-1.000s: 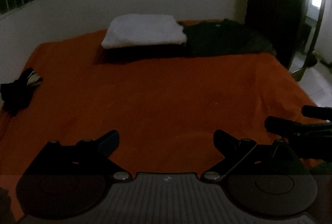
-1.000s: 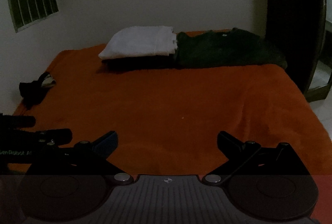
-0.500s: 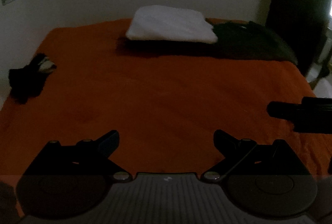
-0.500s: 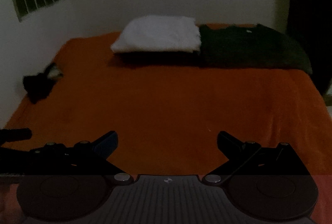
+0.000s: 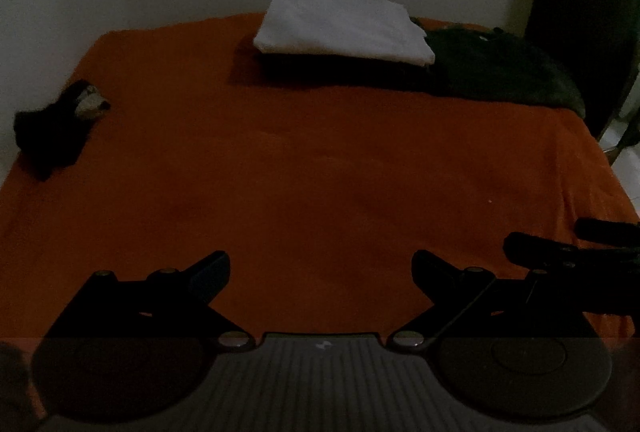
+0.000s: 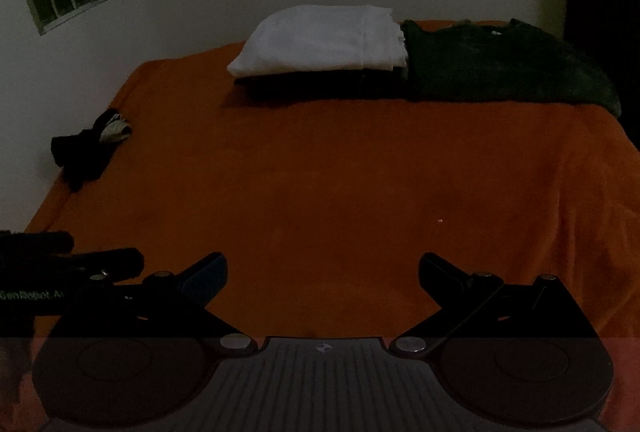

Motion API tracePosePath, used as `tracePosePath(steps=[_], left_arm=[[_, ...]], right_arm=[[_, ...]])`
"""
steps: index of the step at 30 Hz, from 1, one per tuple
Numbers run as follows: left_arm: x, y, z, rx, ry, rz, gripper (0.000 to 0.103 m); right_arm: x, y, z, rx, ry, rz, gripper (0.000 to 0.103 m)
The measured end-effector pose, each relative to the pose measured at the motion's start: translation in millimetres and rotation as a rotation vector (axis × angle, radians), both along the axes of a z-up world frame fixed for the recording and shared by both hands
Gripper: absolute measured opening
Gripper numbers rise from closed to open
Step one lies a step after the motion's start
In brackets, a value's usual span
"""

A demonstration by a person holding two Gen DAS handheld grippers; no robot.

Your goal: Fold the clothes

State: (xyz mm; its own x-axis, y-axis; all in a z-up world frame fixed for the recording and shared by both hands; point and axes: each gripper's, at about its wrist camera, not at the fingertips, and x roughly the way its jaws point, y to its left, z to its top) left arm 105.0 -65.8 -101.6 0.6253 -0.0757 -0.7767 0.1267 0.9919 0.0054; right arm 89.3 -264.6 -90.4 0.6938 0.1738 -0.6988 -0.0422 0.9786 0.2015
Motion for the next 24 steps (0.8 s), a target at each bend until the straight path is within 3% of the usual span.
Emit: tracePosePath(steps=[24], left_arm=[[-6.2, -4.7, -6.8, 0.007, 0.016, -0.025, 0.103]], right_arm=[[-1.7, -8.2, -10.1, 0.006, 0.009, -0.033, 0.103]])
